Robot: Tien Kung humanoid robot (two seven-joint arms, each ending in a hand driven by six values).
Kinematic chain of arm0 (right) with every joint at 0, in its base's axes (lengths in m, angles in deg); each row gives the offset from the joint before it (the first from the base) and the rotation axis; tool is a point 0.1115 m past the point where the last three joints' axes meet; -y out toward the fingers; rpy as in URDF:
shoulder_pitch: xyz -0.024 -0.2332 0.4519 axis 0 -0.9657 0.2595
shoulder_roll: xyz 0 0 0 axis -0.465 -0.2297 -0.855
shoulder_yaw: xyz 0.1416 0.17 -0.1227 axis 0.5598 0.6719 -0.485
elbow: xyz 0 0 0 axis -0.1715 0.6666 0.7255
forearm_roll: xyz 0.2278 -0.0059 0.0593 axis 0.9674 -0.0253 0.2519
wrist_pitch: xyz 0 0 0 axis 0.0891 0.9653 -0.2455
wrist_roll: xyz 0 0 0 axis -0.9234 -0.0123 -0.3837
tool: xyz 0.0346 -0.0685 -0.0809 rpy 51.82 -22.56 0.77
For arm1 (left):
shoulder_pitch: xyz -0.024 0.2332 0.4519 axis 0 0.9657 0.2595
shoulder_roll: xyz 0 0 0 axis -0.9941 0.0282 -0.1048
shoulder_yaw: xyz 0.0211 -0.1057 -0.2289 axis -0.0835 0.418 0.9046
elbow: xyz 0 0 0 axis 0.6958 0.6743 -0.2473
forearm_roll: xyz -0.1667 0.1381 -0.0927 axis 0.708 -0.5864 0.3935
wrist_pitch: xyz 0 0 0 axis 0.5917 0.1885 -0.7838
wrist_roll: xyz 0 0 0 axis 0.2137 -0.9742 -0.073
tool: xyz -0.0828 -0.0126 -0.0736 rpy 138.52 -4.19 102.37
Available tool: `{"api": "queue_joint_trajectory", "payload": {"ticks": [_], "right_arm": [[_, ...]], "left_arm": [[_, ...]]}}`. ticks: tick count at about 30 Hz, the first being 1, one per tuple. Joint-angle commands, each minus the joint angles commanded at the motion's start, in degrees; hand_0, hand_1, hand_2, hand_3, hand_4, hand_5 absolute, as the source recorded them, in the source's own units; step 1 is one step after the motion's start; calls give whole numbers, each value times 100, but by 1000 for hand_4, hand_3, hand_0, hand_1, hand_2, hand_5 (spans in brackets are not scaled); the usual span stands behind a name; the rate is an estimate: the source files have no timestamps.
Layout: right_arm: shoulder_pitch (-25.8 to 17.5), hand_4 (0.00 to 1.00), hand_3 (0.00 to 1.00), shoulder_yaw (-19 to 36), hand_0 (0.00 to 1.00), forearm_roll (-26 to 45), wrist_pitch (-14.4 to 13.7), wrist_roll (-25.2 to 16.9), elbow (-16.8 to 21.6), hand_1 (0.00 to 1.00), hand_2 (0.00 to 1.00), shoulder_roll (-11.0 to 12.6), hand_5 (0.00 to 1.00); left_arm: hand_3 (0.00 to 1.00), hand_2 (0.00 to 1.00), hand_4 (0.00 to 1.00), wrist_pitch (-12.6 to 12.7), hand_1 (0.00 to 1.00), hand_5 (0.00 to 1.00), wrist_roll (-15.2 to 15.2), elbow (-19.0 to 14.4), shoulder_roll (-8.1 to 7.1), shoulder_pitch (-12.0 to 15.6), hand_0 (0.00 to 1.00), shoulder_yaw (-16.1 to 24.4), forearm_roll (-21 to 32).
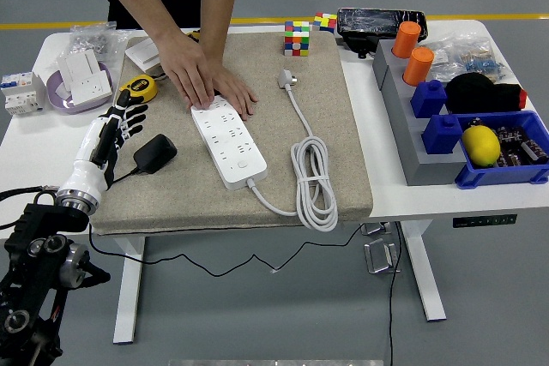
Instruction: Pick up the plug,place it near the board,insert it into the board,press the button
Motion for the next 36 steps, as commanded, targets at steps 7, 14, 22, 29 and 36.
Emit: {"api": "queue_joint_trajectory", "payload": {"ticks": [7,14,22,29,36], "right_arm": [[-20,998,873,163,884,194,221,95,-32,876,853,-14,998],[-24,998,854,269,872,209,245,117,-28,859,835,-39,998],[-23,998,853,279,869,246,239,141,-41,857,833,-71,998],[-8,998,854,275,868,263,235,154,-42,857,832,-84,998],[-36,998,853,264,865,283,241,164,-43,854,833,-92,998]], "left_arm": [[810,818,998,51,860,998,144,148,-151,-201,827,30,-766],[979,984,998,-34,998,544,400,248,-335,-491,998,-34,-2413],[998,998,998,-704,998,465,358,703,-449,-738,998,-484,-4361],[998,998,998,-401,998,434,156,1644,-412,-1089,998,-707,-5096],[998,977,998,98,998,419,-79,2226,-354,-1249,998,-561,-5096]]}}
